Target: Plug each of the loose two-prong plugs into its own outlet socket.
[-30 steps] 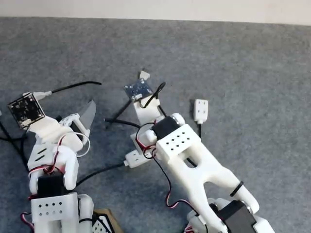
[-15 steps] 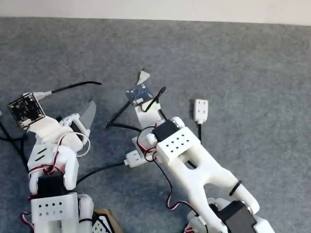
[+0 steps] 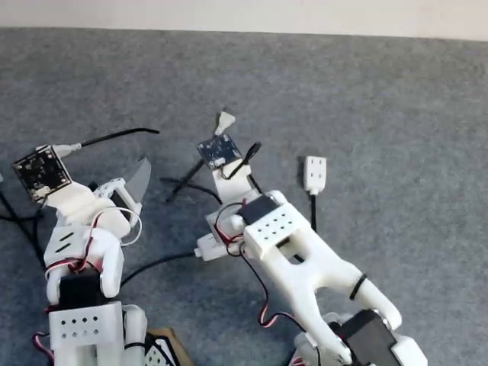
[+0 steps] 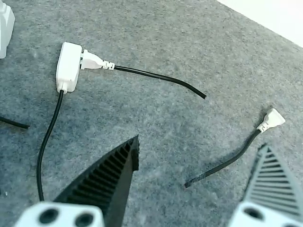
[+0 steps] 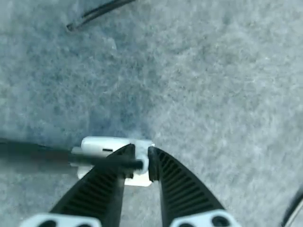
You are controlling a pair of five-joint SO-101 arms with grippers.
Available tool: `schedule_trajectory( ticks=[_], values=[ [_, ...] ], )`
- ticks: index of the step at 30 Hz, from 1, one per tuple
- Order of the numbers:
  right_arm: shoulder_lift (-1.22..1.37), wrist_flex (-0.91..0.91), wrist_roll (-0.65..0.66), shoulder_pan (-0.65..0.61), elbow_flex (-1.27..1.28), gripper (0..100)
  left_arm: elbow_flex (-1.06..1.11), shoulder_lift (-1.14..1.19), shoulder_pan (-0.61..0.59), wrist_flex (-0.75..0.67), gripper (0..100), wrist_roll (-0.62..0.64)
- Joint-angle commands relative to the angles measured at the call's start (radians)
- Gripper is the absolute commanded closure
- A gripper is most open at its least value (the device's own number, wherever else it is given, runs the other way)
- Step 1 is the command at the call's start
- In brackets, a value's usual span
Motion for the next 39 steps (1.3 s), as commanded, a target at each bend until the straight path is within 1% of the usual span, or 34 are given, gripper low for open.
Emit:
schedule_trajectory(
  ticks=[1, 6, 8, 11, 14, 18, 20, 23, 26, 28, 30, 32, 34, 37, 39],
  values=[
    [0.079, 0.002, -0.002, 0.004, 0.008, 99.4, -0.036, -0.002, 0.004, 0.005, 63, 0.005],
    [0.031, 0.025, 0.000, 0.004, 0.002, 98.3, -0.027, -0.002, 0.004, 0.002, 63, 0.006],
    [-0.007, 0.041, 0.000, 0.004, 0.005, 93.0, -0.027, -0.002, 0.004, 0.002, 63, 0.006],
    [-0.081, 0.068, 0.008, 0.004, 0.007, 81.3, -0.027, -0.002, 0.015, 0.002, 63, 0.006],
    [-0.162, 0.096, 0.058, 0.005, 0.007, 73.7, -0.027, -0.002, 0.041, 0.005, 63, 0.005],
    [-0.309, 0.150, 0.064, 0.045, -0.019, 72.8, -0.027, -0.001, 0.059, 0.006, 63, 0.005],
    [-0.398, 0.186, 0.064, 0.087, -0.073, 72.8, -0.027, 0.001, 0.059, 0.006, 63, 0.005],
    [-0.516, 0.289, 0.064, 0.151, -0.203, 72.8, -0.041, 0.041, 0.059, 0.006, 63, 0.006],
    [-0.618, 0.409, 0.124, 0.217, -0.348, 72.8, -0.099, 0.174, 0.090, 0.011, 63, 0.006],
    [-0.668, 0.470, 0.138, 0.295, -0.426, 72.8, -0.177, 0.311, 0.120, 0.058, 63, 0.006],
    [-0.696, 0.501, 0.140, 0.400, -0.469, 72.8, -0.297, 0.466, 0.147, 0.146, 63, 0.003],
    [-0.719, 0.507, 0.141, 0.493, -0.463, 72.8, -0.430, 0.615, 0.160, 0.252, 63, -0.015],
    [-0.746, 0.507, 0.143, 0.561, -0.440, 72.8, -0.549, 0.748, 0.162, 0.331, 63, -0.035],
    [-0.814, 0.504, 0.169, 0.628, -0.398, 72.8, -0.687, 0.908, 0.185, 0.427, 63, -0.081],
    [-0.858, 0.501, 0.196, 0.668, -0.351, 72.8, -0.759, 0.997, 0.240, 0.496, 63, -0.132]
  ],
)
